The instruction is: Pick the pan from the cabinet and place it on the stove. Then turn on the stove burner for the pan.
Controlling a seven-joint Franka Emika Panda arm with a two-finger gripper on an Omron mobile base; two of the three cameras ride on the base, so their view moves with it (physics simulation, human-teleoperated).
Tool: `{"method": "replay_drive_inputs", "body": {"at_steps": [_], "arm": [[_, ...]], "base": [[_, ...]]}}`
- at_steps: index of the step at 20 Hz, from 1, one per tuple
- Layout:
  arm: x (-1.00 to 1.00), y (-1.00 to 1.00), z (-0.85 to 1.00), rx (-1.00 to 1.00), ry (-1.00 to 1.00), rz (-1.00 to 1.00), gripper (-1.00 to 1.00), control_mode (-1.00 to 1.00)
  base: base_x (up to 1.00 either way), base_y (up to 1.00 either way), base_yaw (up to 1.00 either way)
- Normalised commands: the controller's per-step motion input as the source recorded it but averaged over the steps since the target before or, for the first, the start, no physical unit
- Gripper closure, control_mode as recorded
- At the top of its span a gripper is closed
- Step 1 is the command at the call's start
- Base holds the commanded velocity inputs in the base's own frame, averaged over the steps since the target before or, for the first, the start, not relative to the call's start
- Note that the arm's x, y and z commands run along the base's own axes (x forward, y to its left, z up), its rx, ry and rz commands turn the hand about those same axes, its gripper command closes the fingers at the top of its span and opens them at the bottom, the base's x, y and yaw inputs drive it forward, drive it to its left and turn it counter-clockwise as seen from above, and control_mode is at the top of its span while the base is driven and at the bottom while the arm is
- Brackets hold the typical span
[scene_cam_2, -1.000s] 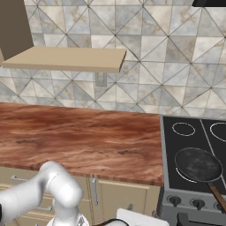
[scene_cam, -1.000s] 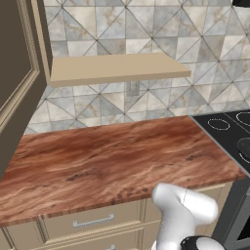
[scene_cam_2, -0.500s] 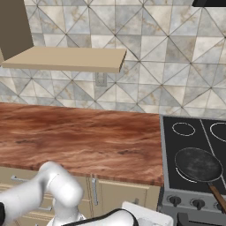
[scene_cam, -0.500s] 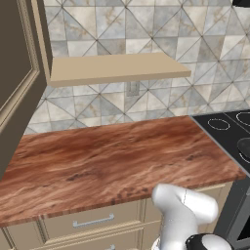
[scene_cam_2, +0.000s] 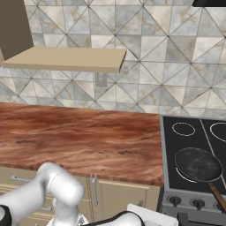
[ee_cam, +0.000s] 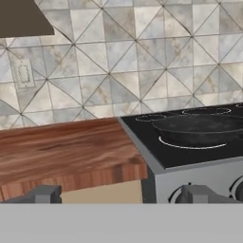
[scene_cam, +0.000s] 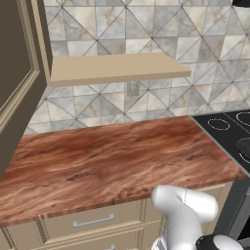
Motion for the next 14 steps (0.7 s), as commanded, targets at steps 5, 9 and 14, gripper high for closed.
{"method": "replay_drive_inputs", "body": {"at_steps": [5, 9, 14], "arm": [[0.07, 0.00, -0.22, -0.06, -0.01, 0.00, -1.00, -1.00], [0.04, 0.00, -0.14, -0.05, -0.03, 0.00, -1.00, -1.00], [0.05, -0.01, -0.12, -0.03, -0.01, 0.00, -1.00, -1.00]], "base": [[0.00, 0.00, 0.00], [0.00, 0.00, 0.00], [0.00, 0.00, 0.00]]}}
